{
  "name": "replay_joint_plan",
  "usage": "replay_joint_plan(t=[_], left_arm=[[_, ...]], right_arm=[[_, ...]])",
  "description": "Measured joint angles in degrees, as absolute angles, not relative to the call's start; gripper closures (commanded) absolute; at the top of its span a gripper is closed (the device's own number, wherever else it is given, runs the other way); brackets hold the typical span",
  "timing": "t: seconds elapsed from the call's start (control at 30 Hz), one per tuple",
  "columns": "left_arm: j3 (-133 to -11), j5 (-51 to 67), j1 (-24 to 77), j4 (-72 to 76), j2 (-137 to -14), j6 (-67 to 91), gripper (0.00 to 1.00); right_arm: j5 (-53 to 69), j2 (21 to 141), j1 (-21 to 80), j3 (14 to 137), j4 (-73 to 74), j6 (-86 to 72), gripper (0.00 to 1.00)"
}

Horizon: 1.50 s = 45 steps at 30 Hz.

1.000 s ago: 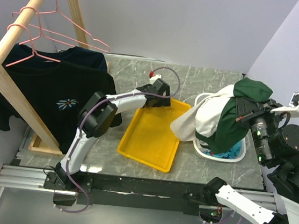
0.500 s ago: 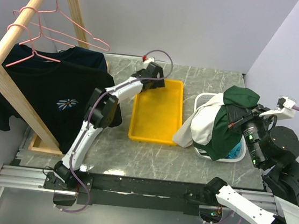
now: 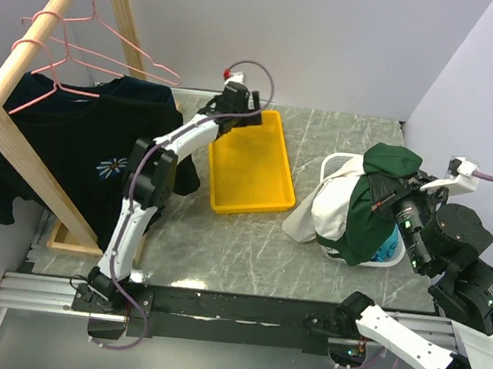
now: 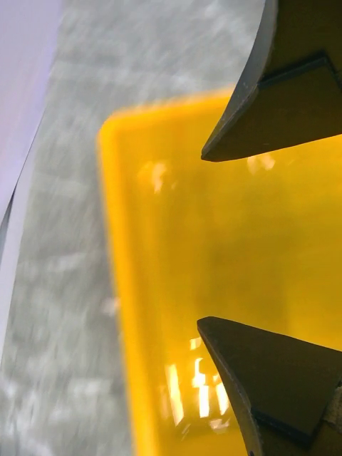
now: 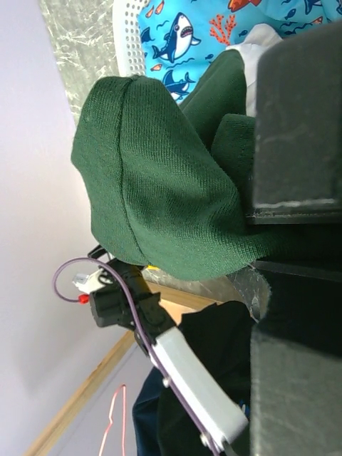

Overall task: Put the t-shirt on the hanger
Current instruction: Move the bin to the center of the board.

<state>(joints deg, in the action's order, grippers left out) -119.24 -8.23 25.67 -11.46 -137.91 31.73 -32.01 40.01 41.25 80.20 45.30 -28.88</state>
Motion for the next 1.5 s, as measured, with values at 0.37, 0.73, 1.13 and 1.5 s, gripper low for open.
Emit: replay_joint_plan(t=[0.37,0.73,1.13,1.5], left_arm=[[-88.84,-12.99,42.06,-10.39,-104.44,34.02,0.04],[-48.25,-18.06,59.99,-11.86,-78.08,52.56,0.04],[-47.4,-18.33,52.25,-8.08,-88.6,56.27,0.04],[-55.44,-17.56,44.29,-7.27,-96.29,53.25,0.04]], right_arm=[[-34.44,40.14,41.25,81.6,49.25,-28.67,1.0],[-33.63,40.82,41.25,82.28,50.83,-28.67,1.0],[-26.57,46.22,41.25,82.48,50.74,-28.4,0.98],[-6.57,53.54,41.25,95.74,52.6,-26.2,0.97]])
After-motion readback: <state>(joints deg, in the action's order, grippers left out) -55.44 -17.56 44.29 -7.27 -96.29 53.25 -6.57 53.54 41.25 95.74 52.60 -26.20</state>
